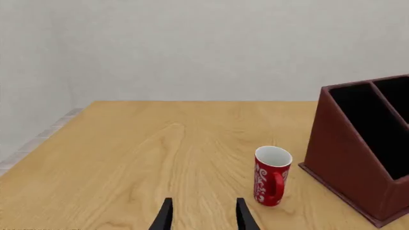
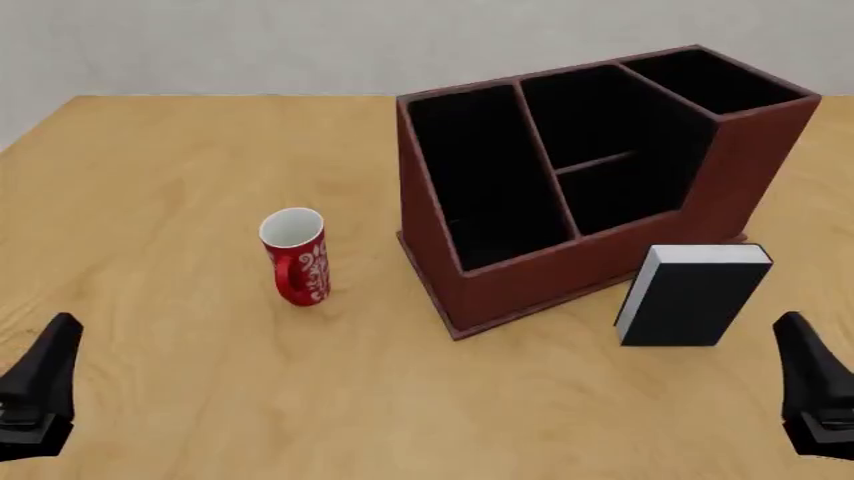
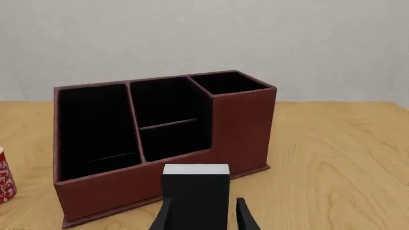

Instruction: Pick up the book and place it in the left compartment of the caddy.

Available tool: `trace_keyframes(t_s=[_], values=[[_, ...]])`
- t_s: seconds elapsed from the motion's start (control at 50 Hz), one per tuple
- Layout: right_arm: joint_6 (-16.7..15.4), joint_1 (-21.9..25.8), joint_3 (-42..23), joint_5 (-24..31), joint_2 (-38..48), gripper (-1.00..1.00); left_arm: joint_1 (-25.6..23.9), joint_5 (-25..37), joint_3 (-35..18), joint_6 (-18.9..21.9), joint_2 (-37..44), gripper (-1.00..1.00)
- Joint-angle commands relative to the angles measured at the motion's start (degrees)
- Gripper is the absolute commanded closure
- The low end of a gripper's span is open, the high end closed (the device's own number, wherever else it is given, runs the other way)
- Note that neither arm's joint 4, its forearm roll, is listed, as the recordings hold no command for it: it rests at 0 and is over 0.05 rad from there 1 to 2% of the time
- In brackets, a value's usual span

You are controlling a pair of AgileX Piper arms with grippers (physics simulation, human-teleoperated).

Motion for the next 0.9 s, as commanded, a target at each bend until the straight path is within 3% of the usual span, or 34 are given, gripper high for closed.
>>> trace_keyframes(t_s=[0.02,0.36,0.68,0.84,0.9], values=[[-0.4,0.1,-0.1,0.0,0.0,-1.00,0.2,0.2,-0.2,0.1,0.1,-1.00],[-4.4,1.4,-1.5,1.4,0.1,-1.00,0.1,0.4,-0.6,0.2,0.0,-1.00],[-16.2,5.1,-9.8,11.6,0.3,-1.00,-0.9,0.6,-0.9,-0.3,-0.1,-1.00],[-22.9,12.5,-10.8,14.2,5.1,-1.00,-1.7,0.4,-1.0,-0.4,-0.1,-1.00],[-24.7,13.1,-12.0,14.7,7.5,-1.00,-1.7,0.3,-1.1,-0.5,-0.1,-1.00]])
